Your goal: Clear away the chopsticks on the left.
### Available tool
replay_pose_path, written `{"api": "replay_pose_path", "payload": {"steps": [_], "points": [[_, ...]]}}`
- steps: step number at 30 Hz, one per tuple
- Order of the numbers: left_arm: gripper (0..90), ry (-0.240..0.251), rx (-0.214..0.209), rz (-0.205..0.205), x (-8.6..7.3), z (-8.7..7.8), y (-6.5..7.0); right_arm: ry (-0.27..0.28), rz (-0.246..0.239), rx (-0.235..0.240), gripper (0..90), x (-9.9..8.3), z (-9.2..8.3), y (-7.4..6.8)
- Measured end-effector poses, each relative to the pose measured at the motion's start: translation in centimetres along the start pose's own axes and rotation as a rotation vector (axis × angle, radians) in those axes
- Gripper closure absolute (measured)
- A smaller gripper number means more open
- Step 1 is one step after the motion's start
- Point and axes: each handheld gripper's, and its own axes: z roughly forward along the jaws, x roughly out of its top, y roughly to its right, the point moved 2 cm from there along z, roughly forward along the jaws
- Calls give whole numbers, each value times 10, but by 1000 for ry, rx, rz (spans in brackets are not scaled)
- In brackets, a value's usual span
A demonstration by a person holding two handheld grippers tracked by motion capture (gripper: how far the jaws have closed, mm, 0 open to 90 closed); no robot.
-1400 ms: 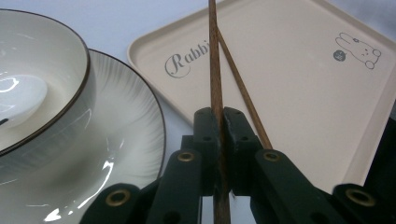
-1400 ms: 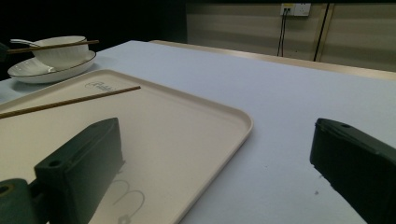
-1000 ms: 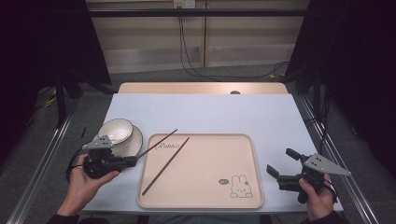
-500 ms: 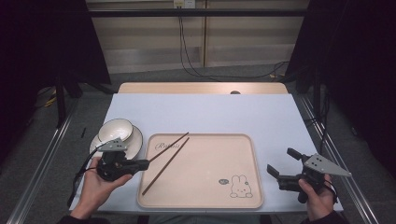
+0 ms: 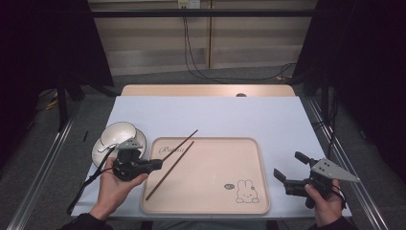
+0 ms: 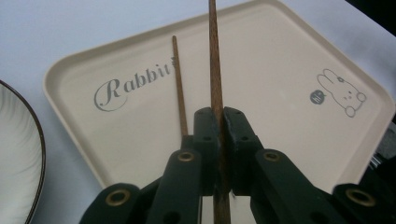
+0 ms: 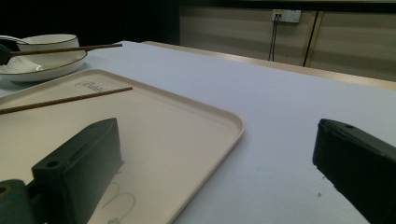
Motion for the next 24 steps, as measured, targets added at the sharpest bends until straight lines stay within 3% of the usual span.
{"api": "replay_pose_path", "payload": {"steps": [2,6,13,16,24], "points": [[846,-4,26,-16,-3,6,1,1,-3,1,11,0,0,0],[846,-12,33,-35,-8,15,7,-1,-2,4,11,0,0,0],[845,-59,22,-31,-19,28,16,0,-5,2,11,0,0,0],[846,-111,42,-12,-26,37,18,-3,-5,5,11,0,0,-1],[845,-139,70,-35,-27,47,16,-3,-8,5,11,0,1,-1]]}}
